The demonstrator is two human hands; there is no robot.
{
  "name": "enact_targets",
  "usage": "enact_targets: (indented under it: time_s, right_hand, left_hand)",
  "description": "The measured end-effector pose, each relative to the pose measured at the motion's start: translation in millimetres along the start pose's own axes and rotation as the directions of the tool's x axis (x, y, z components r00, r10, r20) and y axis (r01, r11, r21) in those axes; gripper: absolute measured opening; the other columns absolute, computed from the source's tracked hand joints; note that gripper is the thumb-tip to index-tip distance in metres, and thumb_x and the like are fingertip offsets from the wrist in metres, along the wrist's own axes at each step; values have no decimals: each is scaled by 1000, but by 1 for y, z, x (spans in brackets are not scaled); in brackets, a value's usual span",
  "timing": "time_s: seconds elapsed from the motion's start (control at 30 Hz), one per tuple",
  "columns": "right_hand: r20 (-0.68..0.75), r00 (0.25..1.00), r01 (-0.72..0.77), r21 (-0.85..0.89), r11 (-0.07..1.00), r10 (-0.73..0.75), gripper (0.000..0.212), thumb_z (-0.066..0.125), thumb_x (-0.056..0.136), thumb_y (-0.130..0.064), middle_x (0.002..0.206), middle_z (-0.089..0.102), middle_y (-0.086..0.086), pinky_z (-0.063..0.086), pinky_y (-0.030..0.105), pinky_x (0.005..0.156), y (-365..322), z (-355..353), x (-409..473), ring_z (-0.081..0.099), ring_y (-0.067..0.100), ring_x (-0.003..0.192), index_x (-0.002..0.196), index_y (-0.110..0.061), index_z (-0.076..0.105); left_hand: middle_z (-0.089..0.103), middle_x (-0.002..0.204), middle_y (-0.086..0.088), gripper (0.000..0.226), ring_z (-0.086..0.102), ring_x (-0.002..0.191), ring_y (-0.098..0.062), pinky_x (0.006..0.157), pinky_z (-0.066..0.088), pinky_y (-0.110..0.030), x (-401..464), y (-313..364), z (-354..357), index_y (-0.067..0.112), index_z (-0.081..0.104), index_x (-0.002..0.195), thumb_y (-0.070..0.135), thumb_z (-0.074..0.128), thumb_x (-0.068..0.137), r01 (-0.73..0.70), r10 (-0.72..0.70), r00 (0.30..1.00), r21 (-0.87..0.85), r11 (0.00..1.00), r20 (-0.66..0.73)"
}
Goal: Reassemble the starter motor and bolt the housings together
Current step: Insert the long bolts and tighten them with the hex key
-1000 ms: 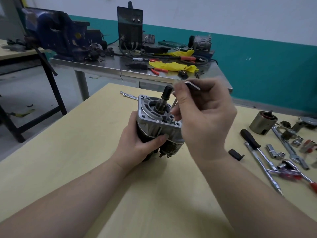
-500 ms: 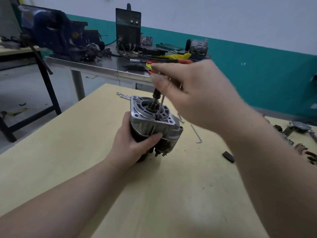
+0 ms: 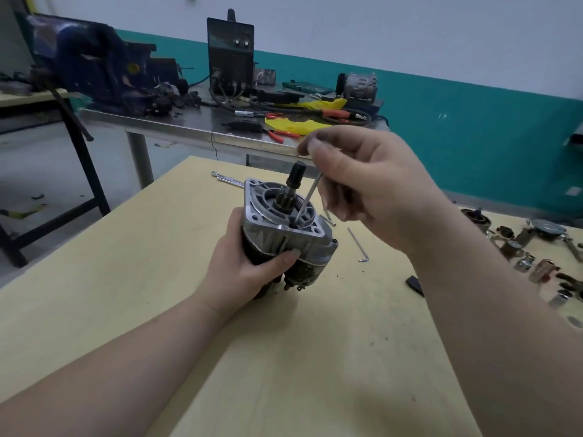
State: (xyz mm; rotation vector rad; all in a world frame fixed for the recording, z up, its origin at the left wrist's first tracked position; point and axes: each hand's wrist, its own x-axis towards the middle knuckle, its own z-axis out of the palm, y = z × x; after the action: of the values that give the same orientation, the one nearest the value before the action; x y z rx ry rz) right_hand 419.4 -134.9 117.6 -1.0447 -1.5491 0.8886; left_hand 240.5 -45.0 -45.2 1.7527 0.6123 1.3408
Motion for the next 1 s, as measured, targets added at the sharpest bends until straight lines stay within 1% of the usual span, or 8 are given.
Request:
enact_targets:
  time_s: [0.2,0.33,0.43,0.57,0.67,0.77,0.87,1.0]
  right_hand:
    - [-245,959,156,43,987,-141,19,73,96,-23,61,55,6,36,24,44,30,13,-1,46,18,48,94,-11,59]
    - [-431,664,333,-562,757,-612,44,73,99,-8,63,46,16,37,40,52,47,36,1,43,29,57,66,2,45]
    - [-358,525,406,-692,597,-772,42,72,95,5,72,57,10,45,36,58,49,46,5,56,26,66,63,-6,48]
    - [-408,712,409,-420,810,-571,30,73,98,-9,77,65,11,57,49,57,46,49,3,72,26,64,96,-24,47]
    - [-247,736,386,-611,691,-630,28,69,103,-14,77,68,1,57,48,56,41,38,3,70,23,62,126,-24,56]
    - [-74,721,415,-749,516,-688,19,68,104,-17,87,69,-6,57,34,64,31,21,5,68,13,71,115,-2,74]
    - [25,810,441,-684,581,-586,30,56,109,-21,88,73,-4,51,23,64,14,4,4,68,4,76,114,0,77]
    - [78,898,365,-684,632,-433,33,59,107,-26,64,59,-2,38,30,53,-7,-3,10,52,13,57,93,-3,78]
  left_hand:
    - [73,127,25,61,69,119,3,88,53,-8,1,0,0,63,54,124,51,92,77,-8,8,1000,16,1000,-10]
    - [73,126,27,65,70,115,4,86,54,-10,1,-2,1,65,51,124,56,91,73,6,-6,1000,34,999,-16]
    - [72,127,28,67,70,116,3,87,55,-12,1,-3,1,67,50,124,58,91,72,6,-5,1000,47,999,-10]
    - [72,126,30,67,69,116,5,86,54,-11,1,0,0,71,48,123,59,90,72,11,-10,1000,49,999,-12]
    - [72,127,28,69,69,117,3,90,57,-19,2,0,0,69,48,125,59,90,71,24,-23,1000,49,999,-14]
    - [72,129,25,70,69,119,0,92,58,-24,2,-1,0,64,48,128,60,91,72,27,-27,1000,48,998,-8]
    - [73,128,25,69,69,119,1,87,54,-11,1,-1,0,64,49,126,64,91,72,37,-37,999,44,998,-11]
    - [72,129,25,69,69,119,2,87,53,-10,0,0,0,63,50,126,75,89,70,39,-38,999,44,998,-20]
